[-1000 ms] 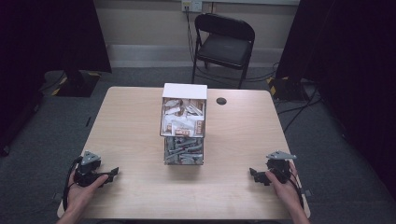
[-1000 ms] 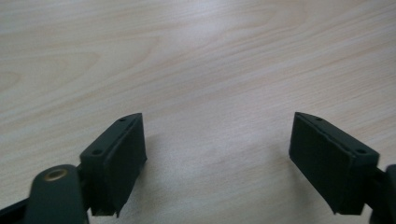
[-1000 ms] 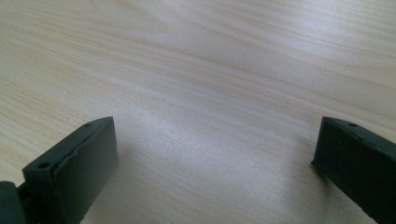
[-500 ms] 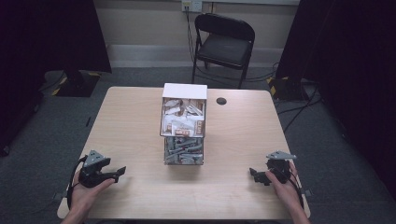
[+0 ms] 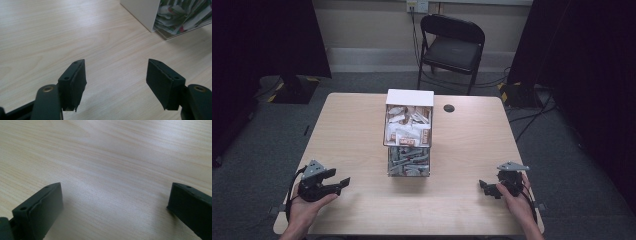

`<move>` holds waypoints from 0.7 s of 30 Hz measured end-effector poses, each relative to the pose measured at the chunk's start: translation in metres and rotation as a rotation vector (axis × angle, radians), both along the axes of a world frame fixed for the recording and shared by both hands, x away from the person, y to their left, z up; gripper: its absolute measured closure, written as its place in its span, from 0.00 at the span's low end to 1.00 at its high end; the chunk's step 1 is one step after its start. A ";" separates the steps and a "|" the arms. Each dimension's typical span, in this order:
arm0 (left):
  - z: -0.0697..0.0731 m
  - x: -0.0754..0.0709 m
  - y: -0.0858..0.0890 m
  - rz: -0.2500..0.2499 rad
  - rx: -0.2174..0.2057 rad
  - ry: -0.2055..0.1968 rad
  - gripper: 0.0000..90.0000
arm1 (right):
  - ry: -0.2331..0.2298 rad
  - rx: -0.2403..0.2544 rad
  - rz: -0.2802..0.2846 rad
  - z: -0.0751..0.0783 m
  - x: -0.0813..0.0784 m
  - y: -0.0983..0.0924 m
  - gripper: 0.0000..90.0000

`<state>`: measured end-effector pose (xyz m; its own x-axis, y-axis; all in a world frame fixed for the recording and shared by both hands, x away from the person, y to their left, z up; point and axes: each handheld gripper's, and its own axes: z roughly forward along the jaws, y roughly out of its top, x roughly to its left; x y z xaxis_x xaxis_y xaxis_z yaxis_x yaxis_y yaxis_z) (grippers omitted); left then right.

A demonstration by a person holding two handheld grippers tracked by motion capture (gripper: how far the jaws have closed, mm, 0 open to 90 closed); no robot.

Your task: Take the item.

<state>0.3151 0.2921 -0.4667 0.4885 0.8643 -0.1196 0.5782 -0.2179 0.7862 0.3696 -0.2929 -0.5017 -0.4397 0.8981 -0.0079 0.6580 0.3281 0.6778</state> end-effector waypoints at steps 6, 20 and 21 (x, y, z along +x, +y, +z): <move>0.007 -0.001 -0.007 -0.046 -0.011 -0.012 0.41 | 0.000 0.000 0.000 0.000 0.000 0.000 0.00; 0.022 0.006 -0.031 -0.139 -0.113 0.003 0.45 | 0.000 0.000 0.000 0.000 0.000 0.000 0.00; 0.023 0.007 -0.030 -0.121 -0.113 0.014 0.46 | 0.000 0.000 0.000 0.000 0.000 0.000 0.00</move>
<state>0.3220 0.2617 -0.4436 0.5857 0.7799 -0.2206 0.5646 -0.1973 0.8015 0.3695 -0.2929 -0.5017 -0.4398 0.8981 -0.0077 0.6582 0.3281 0.6775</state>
